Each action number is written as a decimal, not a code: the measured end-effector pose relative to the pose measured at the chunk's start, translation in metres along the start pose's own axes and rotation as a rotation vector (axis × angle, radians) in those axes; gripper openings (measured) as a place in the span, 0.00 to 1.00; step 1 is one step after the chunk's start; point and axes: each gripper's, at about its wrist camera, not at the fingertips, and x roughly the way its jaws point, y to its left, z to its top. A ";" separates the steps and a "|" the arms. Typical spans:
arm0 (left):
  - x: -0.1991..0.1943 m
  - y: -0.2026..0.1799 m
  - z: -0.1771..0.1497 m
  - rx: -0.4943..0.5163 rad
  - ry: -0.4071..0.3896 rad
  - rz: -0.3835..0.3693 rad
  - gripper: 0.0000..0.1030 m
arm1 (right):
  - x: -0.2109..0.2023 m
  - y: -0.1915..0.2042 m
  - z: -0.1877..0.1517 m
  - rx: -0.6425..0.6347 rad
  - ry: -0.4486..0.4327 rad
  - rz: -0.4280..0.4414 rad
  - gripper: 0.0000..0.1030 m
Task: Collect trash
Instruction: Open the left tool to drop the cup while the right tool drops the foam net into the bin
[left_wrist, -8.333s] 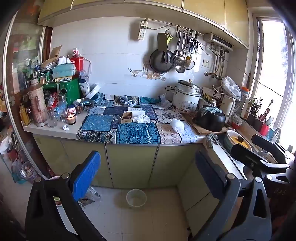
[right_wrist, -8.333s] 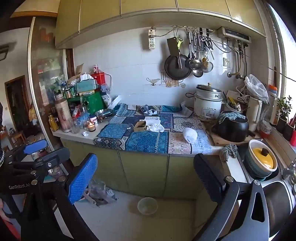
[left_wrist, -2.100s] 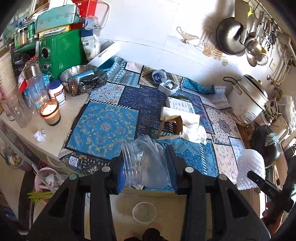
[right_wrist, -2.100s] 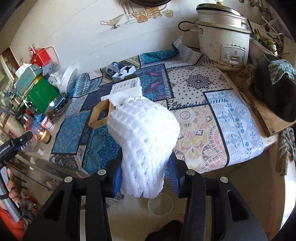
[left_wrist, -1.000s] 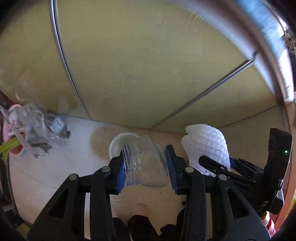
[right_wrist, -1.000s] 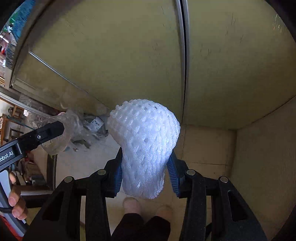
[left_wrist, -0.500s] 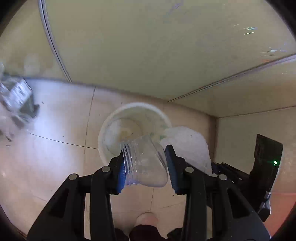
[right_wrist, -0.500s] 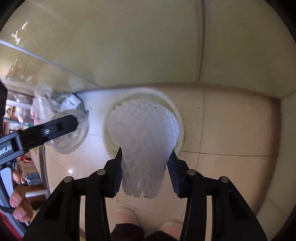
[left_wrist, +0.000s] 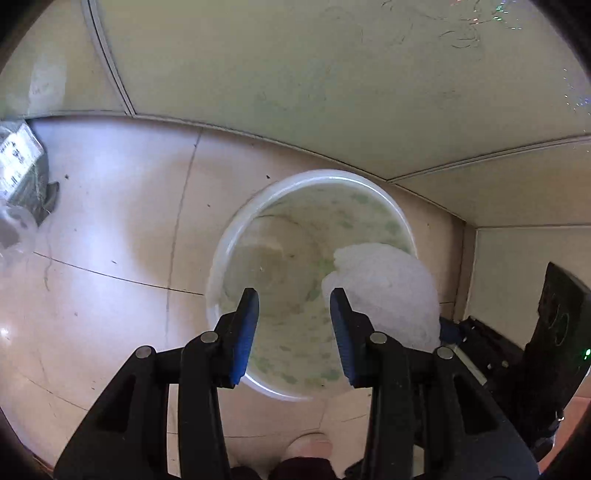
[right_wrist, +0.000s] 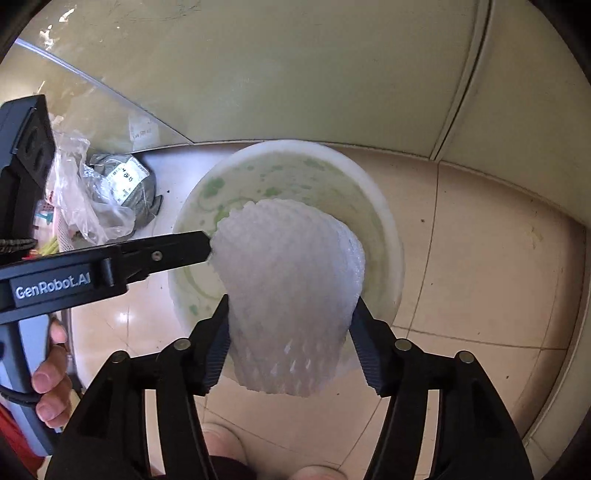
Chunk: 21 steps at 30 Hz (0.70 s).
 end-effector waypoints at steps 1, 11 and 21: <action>-0.005 -0.002 -0.001 0.007 -0.006 0.007 0.37 | 0.005 0.004 0.002 -0.007 -0.002 -0.016 0.59; -0.080 -0.005 -0.005 0.056 -0.095 0.051 0.37 | -0.014 0.022 0.014 -0.027 0.005 -0.061 0.71; -0.145 -0.011 -0.015 0.042 -0.165 0.050 0.37 | -0.038 0.041 0.020 -0.031 -0.044 -0.075 0.73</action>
